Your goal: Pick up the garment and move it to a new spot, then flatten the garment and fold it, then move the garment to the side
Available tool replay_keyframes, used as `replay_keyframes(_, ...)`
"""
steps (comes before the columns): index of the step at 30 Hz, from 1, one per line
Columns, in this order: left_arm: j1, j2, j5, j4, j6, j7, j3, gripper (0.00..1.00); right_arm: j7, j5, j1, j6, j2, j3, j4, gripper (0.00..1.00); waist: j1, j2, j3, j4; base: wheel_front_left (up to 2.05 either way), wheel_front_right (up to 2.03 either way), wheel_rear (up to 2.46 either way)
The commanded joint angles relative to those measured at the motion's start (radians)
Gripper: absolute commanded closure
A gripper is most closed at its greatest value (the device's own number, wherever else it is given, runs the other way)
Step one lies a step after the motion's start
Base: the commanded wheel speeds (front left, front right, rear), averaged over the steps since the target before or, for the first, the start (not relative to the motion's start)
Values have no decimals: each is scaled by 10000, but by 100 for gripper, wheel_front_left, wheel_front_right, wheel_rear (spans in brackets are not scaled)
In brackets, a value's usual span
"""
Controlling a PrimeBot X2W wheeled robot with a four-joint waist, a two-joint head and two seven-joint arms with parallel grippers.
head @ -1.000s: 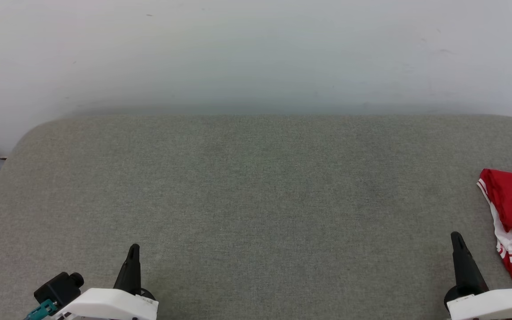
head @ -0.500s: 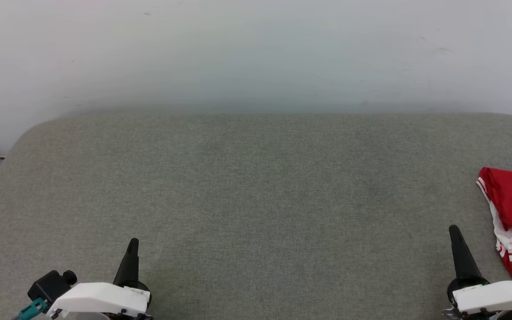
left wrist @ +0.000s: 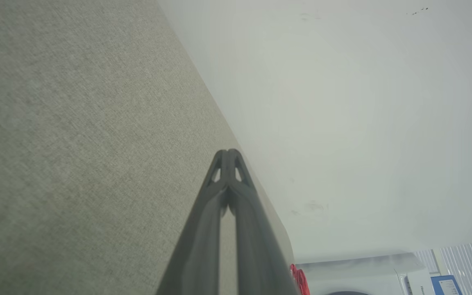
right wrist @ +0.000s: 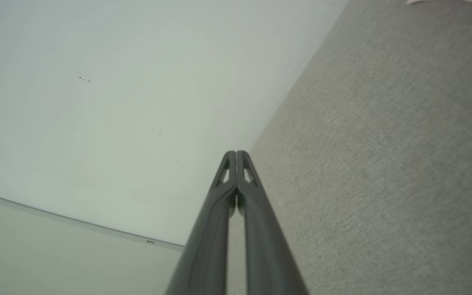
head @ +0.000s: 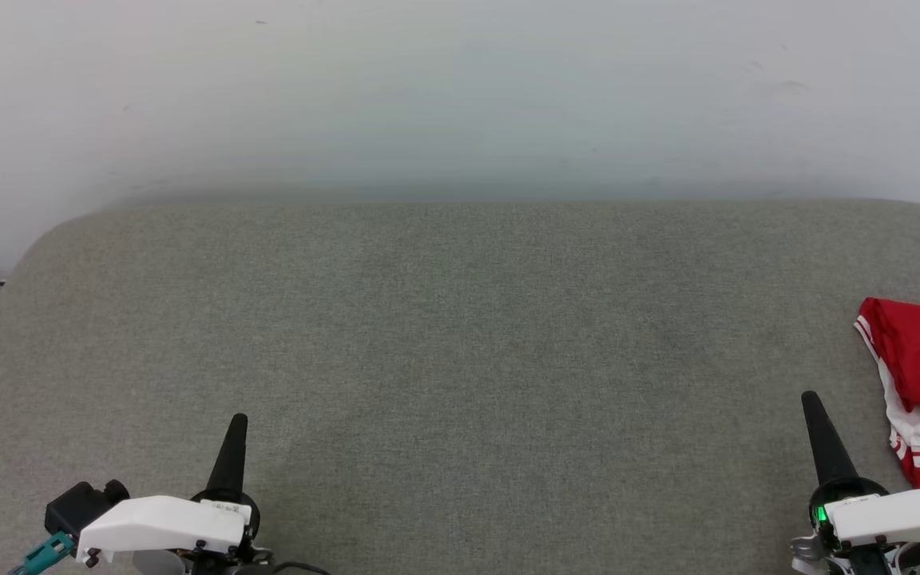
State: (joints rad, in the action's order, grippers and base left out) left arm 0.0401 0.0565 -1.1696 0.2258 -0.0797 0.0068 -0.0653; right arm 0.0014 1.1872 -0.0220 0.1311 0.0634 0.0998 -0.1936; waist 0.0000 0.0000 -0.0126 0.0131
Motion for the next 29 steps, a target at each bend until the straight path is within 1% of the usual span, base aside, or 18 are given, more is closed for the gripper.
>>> replay_keyframes(1, 215, 10, -233, -51, -100, 61, -38, 100, 75, 223, -214, -3, -15, 33, 28, 100, 0, 0, 3, -2, 0, 0, 0)
replay_keyframes(21, 461, -23, -2089, 61, -285, 521, -255, 100, 538, 2013, -536, -3, -66, 73, -210, 100, 0, 0, 62, -52, 0, 0, 0)
replay_keyframes(29, 550, -35, -2669, 98, -360, 662, -312, 100, 696, 2577, -657, -4, -83, 85, -285, 100, 0, 0, 83, -69, 0, 0, 0)
